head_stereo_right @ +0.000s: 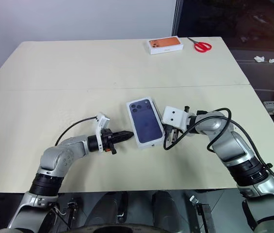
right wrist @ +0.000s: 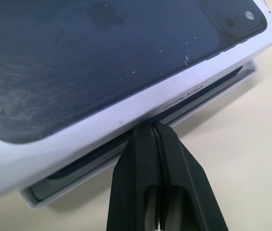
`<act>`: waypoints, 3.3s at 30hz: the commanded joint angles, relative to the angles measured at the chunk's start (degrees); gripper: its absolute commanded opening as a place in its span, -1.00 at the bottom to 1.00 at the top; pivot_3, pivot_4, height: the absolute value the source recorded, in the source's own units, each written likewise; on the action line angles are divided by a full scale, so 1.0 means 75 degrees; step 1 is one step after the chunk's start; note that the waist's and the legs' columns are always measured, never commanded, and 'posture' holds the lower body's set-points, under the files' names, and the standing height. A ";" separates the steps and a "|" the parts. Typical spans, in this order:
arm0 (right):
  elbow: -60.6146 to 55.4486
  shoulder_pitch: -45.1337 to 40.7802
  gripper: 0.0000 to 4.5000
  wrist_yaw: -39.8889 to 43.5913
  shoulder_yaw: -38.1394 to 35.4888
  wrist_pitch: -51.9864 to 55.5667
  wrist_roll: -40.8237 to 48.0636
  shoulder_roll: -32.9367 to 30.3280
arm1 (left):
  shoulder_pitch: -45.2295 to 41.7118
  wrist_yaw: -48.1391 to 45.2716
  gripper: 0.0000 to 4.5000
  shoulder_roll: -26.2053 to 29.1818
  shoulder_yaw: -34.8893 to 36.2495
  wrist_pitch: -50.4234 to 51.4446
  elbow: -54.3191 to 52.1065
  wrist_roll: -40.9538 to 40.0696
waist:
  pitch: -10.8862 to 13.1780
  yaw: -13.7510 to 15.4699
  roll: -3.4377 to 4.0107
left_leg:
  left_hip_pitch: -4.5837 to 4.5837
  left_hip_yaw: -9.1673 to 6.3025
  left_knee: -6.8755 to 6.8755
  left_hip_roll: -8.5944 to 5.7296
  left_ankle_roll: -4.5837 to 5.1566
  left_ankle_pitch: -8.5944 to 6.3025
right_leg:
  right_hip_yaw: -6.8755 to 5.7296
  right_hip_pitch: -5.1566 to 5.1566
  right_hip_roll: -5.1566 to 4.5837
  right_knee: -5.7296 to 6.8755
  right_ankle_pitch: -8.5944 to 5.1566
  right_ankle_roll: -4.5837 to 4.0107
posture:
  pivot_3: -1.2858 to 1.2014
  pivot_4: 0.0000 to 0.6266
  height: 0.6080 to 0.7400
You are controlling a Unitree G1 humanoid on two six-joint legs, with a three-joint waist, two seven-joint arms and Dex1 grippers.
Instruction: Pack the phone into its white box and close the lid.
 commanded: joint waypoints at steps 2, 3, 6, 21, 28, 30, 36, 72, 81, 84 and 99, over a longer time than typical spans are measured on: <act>-0.0072 -0.0043 -0.98 -0.0065 0.0053 -0.0235 -0.0208 0.0051 | 0.0035 0.0031 -0.90 -0.0032 0.0100 0.0030 -0.0330 -0.0223 | 0.0000 0.0000 0.0000 | 0.0001 0.0000 0.0000 0.0000 -0.0001 0.0001 | 0.0000 0.0000 0.0000 0.0001 0.0000 0.0000 | 0.03 -0.52 1.00; -0.0037 -0.0065 -0.98 -0.0073 0.0051 -0.0248 -0.0234 0.0069 | 0.0034 0.0046 -0.90 -0.0055 0.0074 0.0015 -0.0316 -0.0213 | 0.0000 0.0000 0.0000 | 0.0000 0.0000 0.0000 0.0000 -0.0001 0.0001 | 0.0000 0.0000 0.0000 0.0001 0.0000 0.0000 | 0.03 -0.52 1.00; 0.0061 -0.0171 -0.98 -0.0073 -0.0017 -0.0280 -0.0289 0.0087 | -0.0066 0.0147 -0.90 -0.0252 -0.0055 -0.0040 -0.0261 -0.0177 | 0.0000 0.0001 0.0000 | 0.0001 0.0001 0.0001 0.0000 -0.0003 0.0002 | 0.0000 0.0001 0.0000 0.0002 0.0000 0.0000 | 0.03 -0.52 1.00; 0.0138 -0.0240 -0.98 0.0083 -0.0272 -0.0201 -0.0206 -0.0018 | -0.0378 0.0188 -0.90 -0.0438 -0.0064 -0.0113 -0.0066 -0.0091 | 0.0000 0.0002 -0.0001 | 0.0003 0.0000 0.0003 -0.0005 -0.0004 0.0002 | 0.0000 0.0003 -0.0001 0.0003 0.0000 0.0000 | 0.03 -0.52 1.00; 0.0167 -0.0072 -0.98 -0.0019 -0.0183 -0.0303 -0.0378 -0.0019 | -0.0494 0.0179 -0.90 -0.0542 -0.0228 -0.0173 0.0058 0.0038 | 0.0000 0.0003 -0.0001 | 0.0003 0.0000 0.0003 -0.0005 -0.0005 0.0003 | 0.0000 0.0002 0.0000 0.0005 0.0000 0.0000 | 0.03 -0.52 1.00; 0.0174 -0.0069 -0.98 -0.0054 -0.0170 -0.0262 -0.0397 0.0033 | -0.0503 0.0177 -0.90 -0.0539 -0.0250 -0.0188 0.0110 0.0072 | 0.0000 0.0008 -0.0001 | 0.0003 -0.0001 0.0003 -0.0006 -0.0005 0.0003 | 0.0000 0.0003 -0.0001 0.0005 0.0000 0.0000 | 0.03 -0.52 1.00; 0.0101 -0.0019 -0.98 -0.0076 -0.0108 -0.0223 -0.0428 0.0141 | -0.0317 0.0166 -0.90 -0.0427 -0.0185 -0.0177 0.0077 0.0076 | 0.0000 0.0000 0.0000 | 0.0003 -0.0001 0.0003 -0.0007 -0.0006 0.0004 | 0.0000 0.0003 -0.0001 0.0005 0.0000 0.0000 | 0.03 -0.52 1.00; -0.0570 0.0496 -0.98 0.0464 -0.0114 0.0981 0.0829 0.0380 | -0.1106 0.0312 -0.90 -0.0424 -0.0747 -0.1182 0.1402 0.1207 | -0.0057 -0.0004 -0.0051 | 0.0134 -0.0013 -0.0016 -0.0009 0.0007 -0.0006 | -0.0007 0.0148 -0.0001 -0.0028 -0.0003 0.0001 | 0.03 -0.52 1.00; -0.0151 -0.0211 -0.60 0.0389 -0.1609 0.2341 0.2561 0.1064 | -0.0722 0.0001 -0.51 0.0692 0.0522 -0.1225 0.0699 0.0675 | -0.0052 -0.0012 -0.0048 | 0.0043 -0.0009 -0.0005 -0.0003 0.0001 -0.0002 | 0.0003 0.0043 0.0001 -0.0002 -0.0002 0.0001 | 0.03 -0.52 1.00; -0.0144 -0.0224 0.05 0.0388 -0.1810 0.2076 0.2711 0.0999 | -0.0474 -0.0214 0.13 0.1264 0.1063 -0.1221 0.0364 0.0413 | -0.0048 0.0008 -0.0048 | 0.0020 -0.0010 -0.0005 -0.0006 0.0001 -0.0002 | 0.0000 0.0018 -0.0006 -0.0003 -0.0002 0.0001 | 0.03 -0.52 1.00; 0.0085 0.0576 0.98 0.1786 -0.2895 0.1117 0.3809 -0.0288 | 0.2489 -0.1570 1.00 0.3768 0.3451 -0.1477 -0.0942 -0.0265 | -0.0035 -0.0010 -0.0035 | 0.0021 -0.0005 -0.0018 -0.0007 0.0006 -0.0006 | 0.0006 0.0017 -0.0025 -0.0010 -0.0003 -0.0005 | 0.03 -0.52 1.00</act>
